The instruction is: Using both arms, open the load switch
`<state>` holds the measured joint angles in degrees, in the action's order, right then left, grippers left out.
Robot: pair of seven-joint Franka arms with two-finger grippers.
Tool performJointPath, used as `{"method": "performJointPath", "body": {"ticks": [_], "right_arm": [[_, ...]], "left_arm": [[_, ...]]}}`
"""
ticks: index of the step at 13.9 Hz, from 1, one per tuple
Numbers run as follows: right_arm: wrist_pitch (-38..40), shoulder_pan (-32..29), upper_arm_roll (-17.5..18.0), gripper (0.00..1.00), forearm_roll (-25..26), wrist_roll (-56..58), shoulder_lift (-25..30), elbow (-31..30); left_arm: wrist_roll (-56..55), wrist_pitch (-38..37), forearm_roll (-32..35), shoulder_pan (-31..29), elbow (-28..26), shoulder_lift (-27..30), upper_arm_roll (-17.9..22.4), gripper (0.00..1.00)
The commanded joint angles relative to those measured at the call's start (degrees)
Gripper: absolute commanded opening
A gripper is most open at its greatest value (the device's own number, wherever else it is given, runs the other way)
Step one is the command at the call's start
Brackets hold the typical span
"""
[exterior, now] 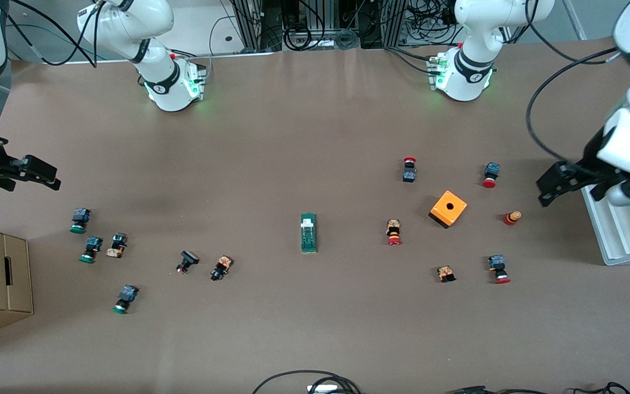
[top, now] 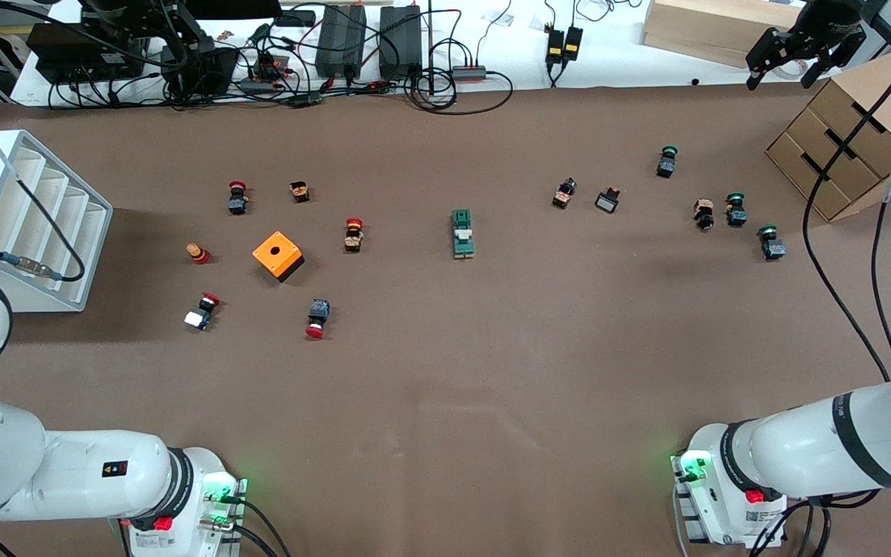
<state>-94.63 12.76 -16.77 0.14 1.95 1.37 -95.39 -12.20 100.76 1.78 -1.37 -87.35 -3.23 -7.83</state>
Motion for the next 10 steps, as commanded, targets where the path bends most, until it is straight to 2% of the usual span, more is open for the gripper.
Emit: {"method": "performJointPath", "body": {"ticks": [1,4,7,10], "right_arm": [[0.4,0.2,-0.1,1.00,1.5,-0.7,-0.6,1.4],[0.4,0.2,-0.1,1.00,1.5,-0.7,-0.6,1.4],[0.4,0.2,-0.1,1.00,1.5,-0.7,-0.6,1.4],[0.4,0.2,-0.1,1.00,1.5,-0.7,-0.6,1.4]], "left_arm": [[5.5,-3.1,-4.3,-4.9,-0.6,2.4,-0.5,1.00],[6.8,-6.8,-6.5,-8.5,-0.7,3.8,-0.4,1.00],[6.4,-8.5,-5.7,-8.4,-1.4,5.0,-0.5,1.00],[5.9,-8.9,-5.6,-8.2,-4.4,6.7,-0.8,1.00]]}}
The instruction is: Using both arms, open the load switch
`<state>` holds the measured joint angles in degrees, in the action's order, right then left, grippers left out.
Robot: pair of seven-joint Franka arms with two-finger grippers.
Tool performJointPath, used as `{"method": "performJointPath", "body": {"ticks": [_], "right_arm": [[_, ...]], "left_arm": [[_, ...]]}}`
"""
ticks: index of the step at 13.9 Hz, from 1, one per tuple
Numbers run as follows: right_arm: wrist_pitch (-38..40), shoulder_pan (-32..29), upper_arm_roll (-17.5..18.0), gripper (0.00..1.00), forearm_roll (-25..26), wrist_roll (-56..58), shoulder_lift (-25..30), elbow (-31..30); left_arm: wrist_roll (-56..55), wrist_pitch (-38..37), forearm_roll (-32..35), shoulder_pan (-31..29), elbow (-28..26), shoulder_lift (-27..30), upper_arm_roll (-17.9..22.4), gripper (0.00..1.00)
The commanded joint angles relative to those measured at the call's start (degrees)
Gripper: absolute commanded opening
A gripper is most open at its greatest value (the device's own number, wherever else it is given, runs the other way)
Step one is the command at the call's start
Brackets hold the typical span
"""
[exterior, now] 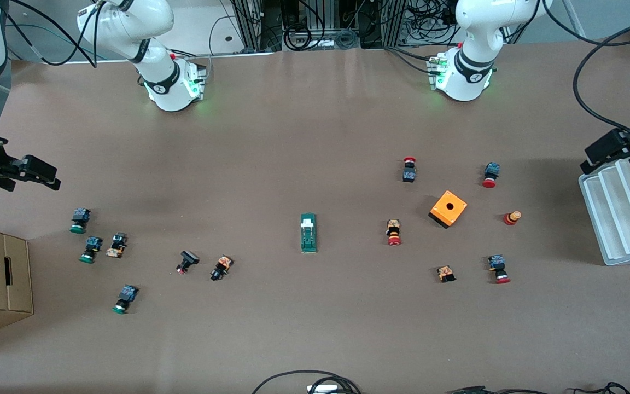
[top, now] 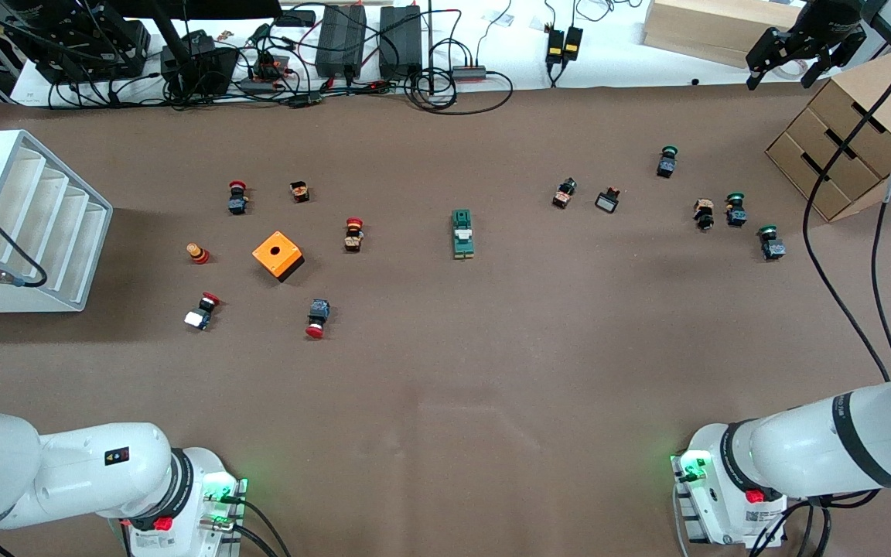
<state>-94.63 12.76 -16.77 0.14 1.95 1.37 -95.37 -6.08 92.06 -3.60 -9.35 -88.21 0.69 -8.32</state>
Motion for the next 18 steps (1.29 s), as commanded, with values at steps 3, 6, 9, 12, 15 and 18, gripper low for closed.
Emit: {"method": "performJointPath", "body": {"ticks": [3,6,9,12,15,18], "right_arm": [[0.4,0.3,-0.1,1.00,1.5,-0.7,-0.5,1.3],[0.4,0.3,-0.1,1.00,1.5,-0.7,-0.6,1.3],[0.4,0.3,-0.1,1.00,1.5,-0.7,-0.5,1.3],[0.5,0.3,-0.1,1.00,1.4,-0.7,-0.5,1.3],[0.4,0.3,-0.1,1.00,1.4,-0.7,-0.4,1.3],[0.5,0.3,0.0,1.00,1.3,-0.7,-0.4,1.3]], "left_arm": [[0.1,0.0,2.4,-0.4,-5.2,3.3,0.0,1.00],[0.4,-0.5,3.1,-0.2,-3.1,0.5,-0.3,1.00],[0.3,-0.8,2.9,0.2,-2.8,-0.8,-0.5,1.00],[0.2,-0.3,2.8,0.5,-2.8,-2.1,-0.8,1.00],[0.0,0.3,3.1,1.1,-2.7,-2.4,-1.3,1.00],[0.1,0.2,3.2,0.8,-2.8,-2.4,-1.2,1.00]]}}
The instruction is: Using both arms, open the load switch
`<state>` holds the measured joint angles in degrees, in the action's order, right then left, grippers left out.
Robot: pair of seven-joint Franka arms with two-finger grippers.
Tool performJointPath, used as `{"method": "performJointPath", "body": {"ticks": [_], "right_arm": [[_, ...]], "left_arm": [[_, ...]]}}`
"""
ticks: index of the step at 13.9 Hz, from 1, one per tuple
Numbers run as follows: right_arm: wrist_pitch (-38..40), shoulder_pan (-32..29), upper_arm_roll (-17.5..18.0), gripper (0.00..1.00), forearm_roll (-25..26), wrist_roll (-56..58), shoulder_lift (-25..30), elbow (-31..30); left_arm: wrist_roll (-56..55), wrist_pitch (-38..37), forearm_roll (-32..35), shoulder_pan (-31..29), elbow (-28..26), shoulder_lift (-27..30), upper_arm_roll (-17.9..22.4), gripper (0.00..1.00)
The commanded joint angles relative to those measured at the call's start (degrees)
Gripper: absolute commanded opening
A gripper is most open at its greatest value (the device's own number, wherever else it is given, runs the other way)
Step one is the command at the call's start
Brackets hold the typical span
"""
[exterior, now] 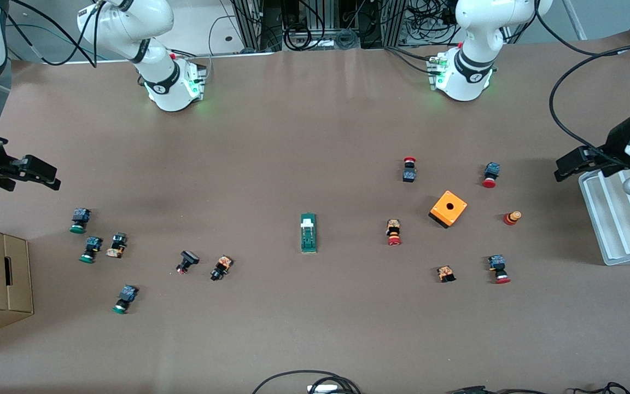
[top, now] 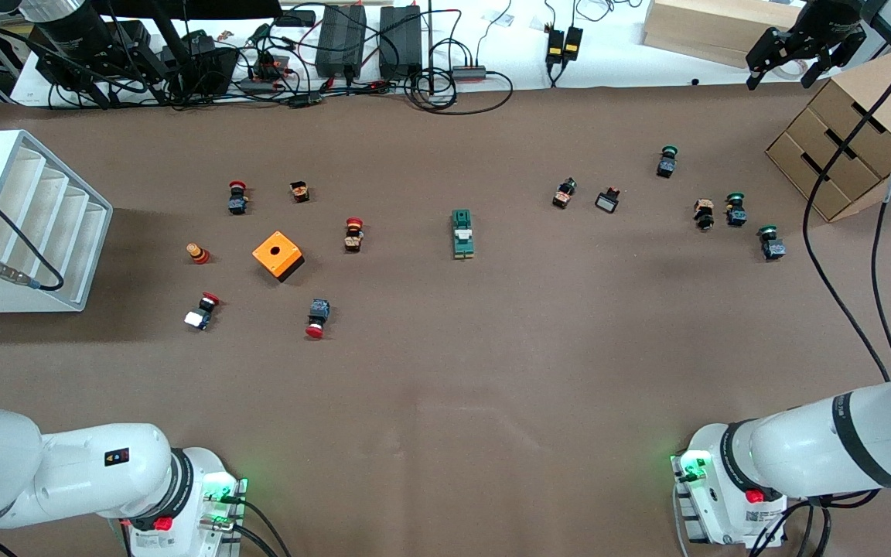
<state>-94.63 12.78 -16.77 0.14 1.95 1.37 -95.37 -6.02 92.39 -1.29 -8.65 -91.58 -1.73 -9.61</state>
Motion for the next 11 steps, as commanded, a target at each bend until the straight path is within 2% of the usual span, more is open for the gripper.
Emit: {"method": "performJointPath", "body": {"ticks": [1,4,7,11], "right_arm": [[0.6,0.3,0.0,1.00,1.3,-0.7,-0.4,1.3],[0.7,0.3,0.0,1.00,1.2,-0.7,-0.3,1.3],[0.8,0.3,0.0,1.00,1.1,-0.7,-0.3,1.3],[0.7,0.3,0.0,1.00,1.1,-0.7,-0.2,1.3]], "left_arm": [[0.0,0.0,0.8,0.1,0.7,-0.1,0.1,1.00],[0.0,1.1,0.8,2.3,0.6,-0.2,1.1,1.00],[0.0,2.4,0.8,10.7,0.7,-0.4,10.4,1.00],[0.5,2.8,0.6,10.5,0.7,-0.5,10.7,1.00]]}}
